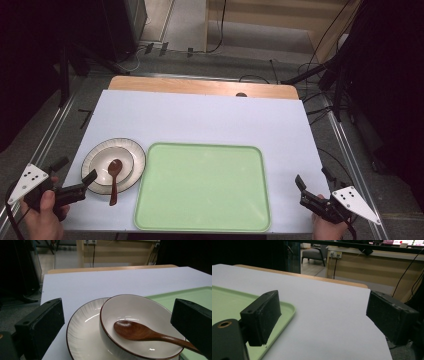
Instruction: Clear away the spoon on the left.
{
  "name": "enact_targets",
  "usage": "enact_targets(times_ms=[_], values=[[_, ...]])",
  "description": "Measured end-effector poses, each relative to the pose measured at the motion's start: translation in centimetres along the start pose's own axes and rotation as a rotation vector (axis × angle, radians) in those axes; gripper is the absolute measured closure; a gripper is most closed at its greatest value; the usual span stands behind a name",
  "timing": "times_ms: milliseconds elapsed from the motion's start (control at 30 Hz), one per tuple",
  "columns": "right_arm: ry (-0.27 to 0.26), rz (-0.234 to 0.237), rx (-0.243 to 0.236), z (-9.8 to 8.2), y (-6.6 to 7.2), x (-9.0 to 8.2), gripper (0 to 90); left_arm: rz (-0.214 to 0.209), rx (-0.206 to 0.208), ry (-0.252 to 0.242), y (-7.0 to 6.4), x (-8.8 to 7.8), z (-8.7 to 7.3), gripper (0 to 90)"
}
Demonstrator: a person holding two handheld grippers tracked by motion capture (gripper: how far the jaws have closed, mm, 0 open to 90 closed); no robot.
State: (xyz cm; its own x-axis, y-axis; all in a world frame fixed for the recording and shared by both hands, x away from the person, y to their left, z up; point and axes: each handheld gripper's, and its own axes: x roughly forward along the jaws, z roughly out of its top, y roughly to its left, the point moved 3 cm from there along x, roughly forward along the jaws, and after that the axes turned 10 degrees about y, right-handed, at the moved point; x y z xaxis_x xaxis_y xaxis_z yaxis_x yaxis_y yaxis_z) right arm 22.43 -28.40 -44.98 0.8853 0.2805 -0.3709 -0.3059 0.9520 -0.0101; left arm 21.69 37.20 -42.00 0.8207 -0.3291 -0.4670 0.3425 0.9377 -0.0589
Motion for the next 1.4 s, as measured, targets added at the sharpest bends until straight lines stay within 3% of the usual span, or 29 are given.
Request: enact_targets(times_ms=[133, 333, 433, 500, 600, 733, 767, 800, 900, 933, 967, 1033, 1133, 1233, 1267, 1400], values=[[0.008, -0.004, -0.002, -0.1, 0.0, 0.3, 13.0, -0.02, 0.012, 0.004, -0.9, 0.1, 0.6, 0.0], [0.011, 0.002, -0.032, -0.1, 0.7, 0.0, 13.0, -0.005, 0.027, 0.029, -2.4, 0.3, 0.9, 0.3], [0.009, 0.0, -0.04, 0.0, 0.9, 0.0, 12.9, -0.006, 0.011, 0.022, -2.9, 0.2, 1.2, 3.4], [0.017, -0.002, -0.047, -0.1, 1.0, 0.2, 13.0, -0.03, -0.036, 0.026, -2.9, 0.2, 1.6, 6.4], [0.021, 0.0, -0.049, -0.2, 1.0, 0.3, 13.0, -0.036, -0.028, 0.023, -3.1, 0.2, 1.7, 7.1], [0.019, -0.002, -0.045, -0.2, 0.9, 0.3, 13.0, -0.053, -0.011, 0.027, -3.8, 0.2, 1.6, 18.8], [0.018, 0.0, -0.047, -0.2, 0.9, 0.2, 13.0, -0.086, -0.015, 0.031, -4.3, 0.3, 1.5, 22.9], [0.018, 0.0, -0.047, -0.2, 0.9, 0.2, 13.0, -0.086, -0.015, 0.031, -4.3, 0.3, 1.5, 24.4], [0.017, 0.003, -0.047, -0.2, 0.9, 0.2, 13.0, -0.114, -0.035, 0.049, -4.9, 0.3, 1.5, 30.9], [0.016, 0.0, -0.055, -0.2, 1.0, 0.2, 13.0, -0.169, -0.069, 0.078, -5.3, 0.1, 1.4, 33.5], [0.016, -0.001, -0.058, -0.2, 1.0, 0.2, 13.0, -0.184, -0.082, 0.093, -5.4, 0.1, 1.4, 35.7], [0.014, -0.002, -0.064, -0.2, 1.0, 0.2, 13.0, -0.186, -0.082, 0.106, -5.6, 0.0, 1.3, 38.3], [0.017, -0.005, -0.062, -0.2, 1.0, 0.2, 13.0, -0.18, -0.099, 0.174, -5.9, 0.1, 0.8, 45.5], [0.017, -0.007, -0.062, -0.2, 1.0, 0.1, 13.0, -0.177, -0.121, 0.194, -6.0, 0.0, 0.5, 47.8], [0.017, -0.008, -0.062, -0.3, 0.9, 0.1, 13.0, -0.187, -0.145, 0.212, -6.1, -0.1, 0.3, 49.6], [0.018, -0.01, -0.058, -0.3, 0.8, 0.1, 13.0, -0.165, -0.145, 0.239, -6.4, -0.1, 0.1, 50.7]])
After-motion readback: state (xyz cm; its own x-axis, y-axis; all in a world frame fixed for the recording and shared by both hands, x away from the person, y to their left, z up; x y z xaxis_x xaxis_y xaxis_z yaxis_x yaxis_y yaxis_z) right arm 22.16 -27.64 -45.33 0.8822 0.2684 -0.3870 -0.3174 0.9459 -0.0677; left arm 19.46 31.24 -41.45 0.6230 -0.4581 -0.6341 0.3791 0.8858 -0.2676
